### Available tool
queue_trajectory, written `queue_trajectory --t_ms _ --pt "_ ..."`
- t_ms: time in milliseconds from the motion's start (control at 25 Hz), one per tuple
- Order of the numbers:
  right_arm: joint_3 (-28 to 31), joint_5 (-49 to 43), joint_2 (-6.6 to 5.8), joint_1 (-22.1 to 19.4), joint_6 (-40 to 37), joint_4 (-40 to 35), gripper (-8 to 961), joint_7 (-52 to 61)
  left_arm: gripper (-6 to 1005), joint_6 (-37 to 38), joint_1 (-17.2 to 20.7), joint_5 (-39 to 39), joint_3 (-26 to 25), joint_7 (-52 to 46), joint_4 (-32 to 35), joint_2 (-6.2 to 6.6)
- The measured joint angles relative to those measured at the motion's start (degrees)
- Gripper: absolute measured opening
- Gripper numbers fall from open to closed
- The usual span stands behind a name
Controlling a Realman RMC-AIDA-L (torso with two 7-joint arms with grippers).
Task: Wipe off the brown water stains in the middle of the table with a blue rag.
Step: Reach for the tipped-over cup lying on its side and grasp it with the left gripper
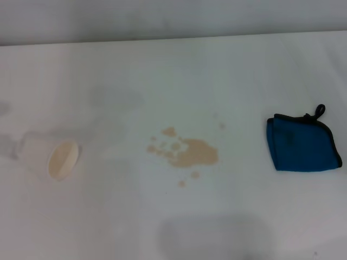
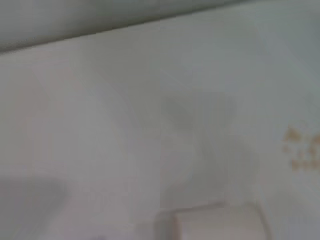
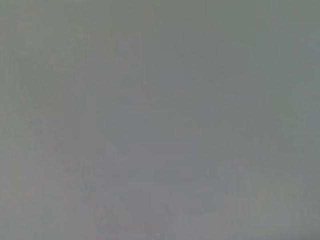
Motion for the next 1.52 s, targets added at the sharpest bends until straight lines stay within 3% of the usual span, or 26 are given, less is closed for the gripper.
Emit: queue_trajectory --t_ms 200,440,680,920,1120,1360,1520 --pt "-0.1 0.0 0.05 -0.1 5.0 3.4 841 0.3 846 0.1 -1.6 6.0 0.2 10.5 0.8 0.30" --pt "-0.3 -0.3 0.04 -0.8 9.0 4.4 840 3.2 847 1.0 -2.5 15.1 3.6 24.7 6.8 -2.01" --pt "-1.3 -0.5 0.04 -0.8 9.4 5.4 840 3.8 846 1.8 -4.2 15.2 4.4 33.9 8.1 -2.26" --pt "-1.4 -0.5 0.04 -0.9 10.5 7.7 840 3.9 847 2.5 -6.7 14.6 6.0 48.0 7.8 -4.55" --pt "-1.4 -0.5 0.04 -0.7 10.9 9.2 841 3.9 847 2.3 -7.1 14.6 10.5 54.8 7.1 -7.53" --pt "-1.3 -0.5 0.04 -1.3 11.9 10.2 841 3.9 846 3.1 -6.2 14.9 17.3 58.6 5.5 -9.10" --pt "-1.3 -0.5 0.04 -1.9 13.3 10.4 841 4.1 846 5.6 -4.6 15.9 20.4 60.3 5.0 -9.46"
